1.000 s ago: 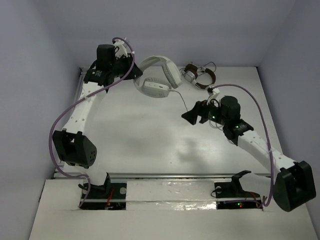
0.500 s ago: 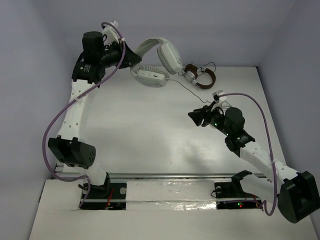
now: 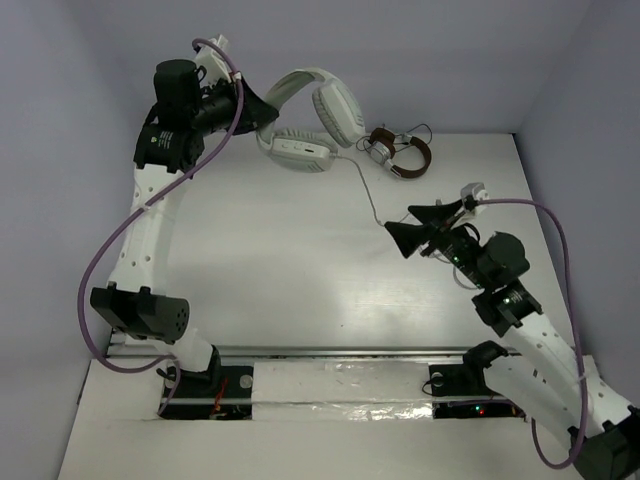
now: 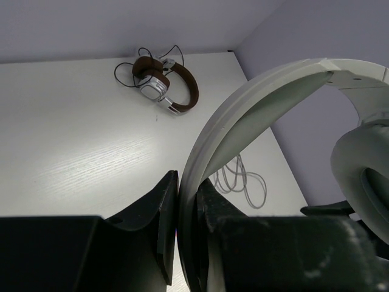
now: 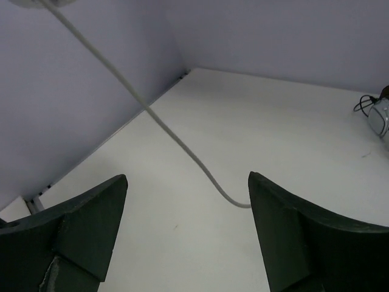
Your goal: Wrap the headphones
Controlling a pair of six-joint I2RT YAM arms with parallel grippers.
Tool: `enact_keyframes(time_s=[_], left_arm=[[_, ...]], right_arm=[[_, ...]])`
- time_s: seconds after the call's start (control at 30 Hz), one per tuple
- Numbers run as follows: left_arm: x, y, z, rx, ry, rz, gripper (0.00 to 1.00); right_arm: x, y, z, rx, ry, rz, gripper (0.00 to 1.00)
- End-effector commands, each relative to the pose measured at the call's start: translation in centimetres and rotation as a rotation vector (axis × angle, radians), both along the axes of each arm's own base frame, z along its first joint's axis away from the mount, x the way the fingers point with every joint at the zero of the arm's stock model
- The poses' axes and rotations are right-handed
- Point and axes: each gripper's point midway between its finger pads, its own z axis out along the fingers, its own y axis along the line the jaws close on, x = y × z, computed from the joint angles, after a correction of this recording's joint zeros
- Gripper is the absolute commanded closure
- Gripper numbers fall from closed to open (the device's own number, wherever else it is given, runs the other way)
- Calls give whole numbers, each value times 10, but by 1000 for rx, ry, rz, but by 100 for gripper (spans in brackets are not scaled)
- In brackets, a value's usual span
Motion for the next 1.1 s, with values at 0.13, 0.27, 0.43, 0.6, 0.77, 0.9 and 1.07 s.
enact_keyframes(time_s=[0.13, 0.27, 0.43, 0.6, 0.77, 0.9, 1.07], left_arm=[[-39, -1, 55, -85, -139, -34, 100], [-47, 0, 55, -84, -147, -40, 100], [-58, 0, 62, -95, -163, -55, 100], [-71, -7, 78, -137, -181, -112, 100], [-83, -9, 89, -160, -191, -141, 100], [-91, -9, 100, -171, -213, -146, 100], [-98, -10, 115, -193, -232, -163, 100]], right_arm=[[29, 24, -35, -107, 23, 53, 15], [65, -3, -30, -142, -8, -173, 14], [75, 13, -38, -130, -7, -120, 17], [84, 32, -49, -129, 1, -50, 21], [101, 31, -62, -147, -20, -90, 22], [113, 34, -83, -189, 6, -103, 23], [119, 32, -93, -171, 23, -130, 31]])
